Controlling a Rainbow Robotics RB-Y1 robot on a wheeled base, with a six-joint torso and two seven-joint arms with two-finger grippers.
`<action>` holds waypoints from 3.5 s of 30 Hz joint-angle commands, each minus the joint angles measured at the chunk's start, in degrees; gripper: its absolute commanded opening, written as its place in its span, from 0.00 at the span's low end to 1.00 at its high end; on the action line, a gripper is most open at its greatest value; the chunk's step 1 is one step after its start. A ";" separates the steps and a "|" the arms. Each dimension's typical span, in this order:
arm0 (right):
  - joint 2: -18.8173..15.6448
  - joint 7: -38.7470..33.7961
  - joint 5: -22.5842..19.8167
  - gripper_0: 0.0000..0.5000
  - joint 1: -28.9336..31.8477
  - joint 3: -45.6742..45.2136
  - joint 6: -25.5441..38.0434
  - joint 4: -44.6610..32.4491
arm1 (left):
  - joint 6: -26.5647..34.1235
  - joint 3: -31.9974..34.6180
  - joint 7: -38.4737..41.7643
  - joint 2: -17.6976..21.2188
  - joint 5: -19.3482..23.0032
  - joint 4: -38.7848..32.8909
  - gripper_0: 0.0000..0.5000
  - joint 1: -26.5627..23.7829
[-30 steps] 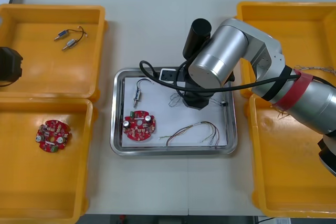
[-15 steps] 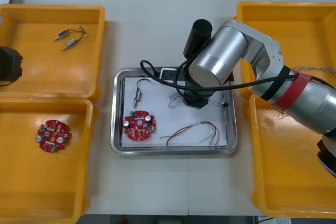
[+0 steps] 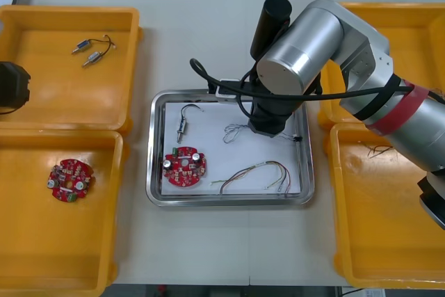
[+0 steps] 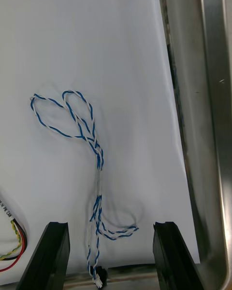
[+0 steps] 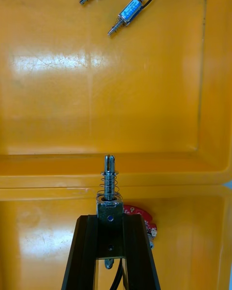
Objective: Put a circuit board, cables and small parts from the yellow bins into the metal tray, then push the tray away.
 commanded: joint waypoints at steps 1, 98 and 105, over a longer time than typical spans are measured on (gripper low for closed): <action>1.05 1.88 -0.09 1.00 -0.07 -4.74 2.79 -4.64 | 0.36 -0.25 -3.88 2.03 1.16 -1.96 0.00 0.93; -17.84 -29.68 2.90 1.00 15.05 -55.28 17.82 1.51 | -15.59 -50.70 32.59 -18.62 -22.57 13.95 0.00 -21.66; -18.72 -27.92 2.02 1.00 15.05 -54.84 16.42 3.44 | -17.09 -51.85 32.24 -18.71 -22.22 15.18 0.00 -21.66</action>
